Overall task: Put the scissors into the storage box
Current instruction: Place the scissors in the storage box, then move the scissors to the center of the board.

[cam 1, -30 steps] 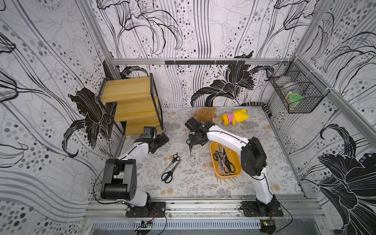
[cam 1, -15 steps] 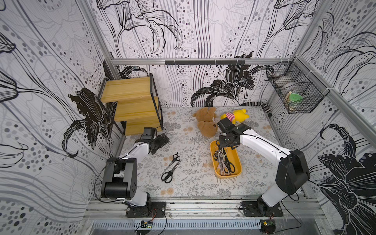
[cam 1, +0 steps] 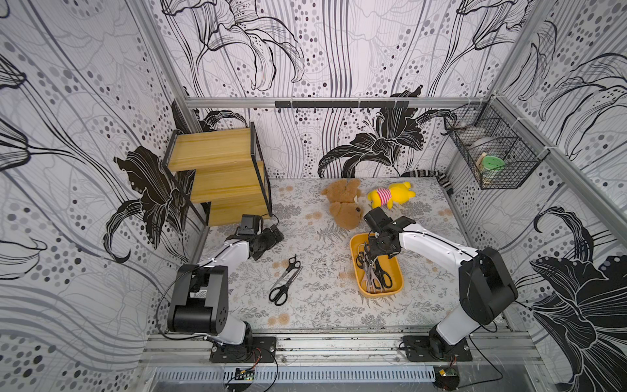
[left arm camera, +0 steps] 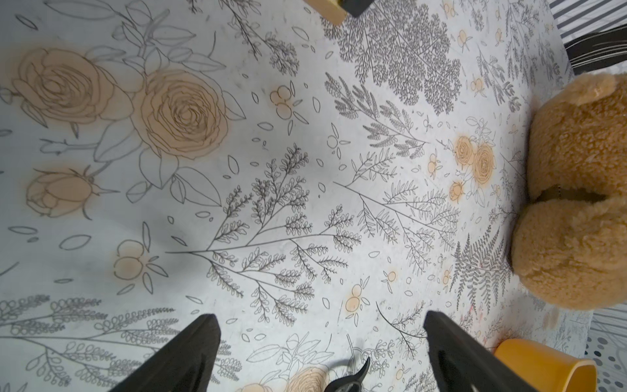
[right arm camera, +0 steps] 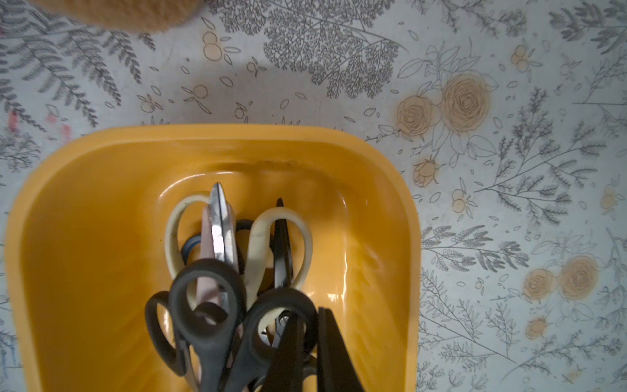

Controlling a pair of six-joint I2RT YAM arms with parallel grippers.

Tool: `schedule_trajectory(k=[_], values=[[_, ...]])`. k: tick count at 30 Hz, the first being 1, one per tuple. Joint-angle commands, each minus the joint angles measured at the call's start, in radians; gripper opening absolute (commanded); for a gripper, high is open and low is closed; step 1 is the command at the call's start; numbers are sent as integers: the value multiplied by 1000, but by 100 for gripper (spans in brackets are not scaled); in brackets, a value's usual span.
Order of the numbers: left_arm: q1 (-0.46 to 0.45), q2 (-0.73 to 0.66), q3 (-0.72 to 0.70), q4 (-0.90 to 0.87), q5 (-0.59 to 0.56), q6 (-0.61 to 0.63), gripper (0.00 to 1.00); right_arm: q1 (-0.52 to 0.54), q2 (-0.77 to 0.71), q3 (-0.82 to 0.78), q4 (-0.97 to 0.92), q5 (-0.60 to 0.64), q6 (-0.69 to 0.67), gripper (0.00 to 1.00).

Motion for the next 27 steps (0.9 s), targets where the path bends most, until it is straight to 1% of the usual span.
schedule_trajectory(k=[1,2,5,7,8,11,13,15,19,21,27], values=[[-52,-37,-31,-31,-34,-12,99,1,16,-12,17,36,-10,15],[-67,-42,-37,-35,-42,-13,99,1,17,-12,17,40,-10,22],[-115,-53,-51,-56,-71,-34,99,1,-19,-2,1,59,-2,37],[-152,-61,-57,-69,-91,-46,99,2,-54,19,-11,62,8,45],[-166,-63,-58,-74,-99,-46,99,2,-71,33,-19,62,12,46],[-208,-65,-47,-104,-134,-53,99,2,-116,80,-14,16,35,48],[-234,-67,-49,-107,-145,-64,99,6,-144,82,53,-72,49,49],[-257,-67,-52,-109,-154,-77,99,20,-158,79,113,-115,68,49],[-296,-65,-72,-92,-169,-114,99,82,-151,77,192,-94,93,49],[-320,-66,-86,-78,-169,-136,99,101,-133,83,211,-104,102,49],[-390,-53,-98,-49,-166,-188,99,125,-81,120,203,-111,99,49]])
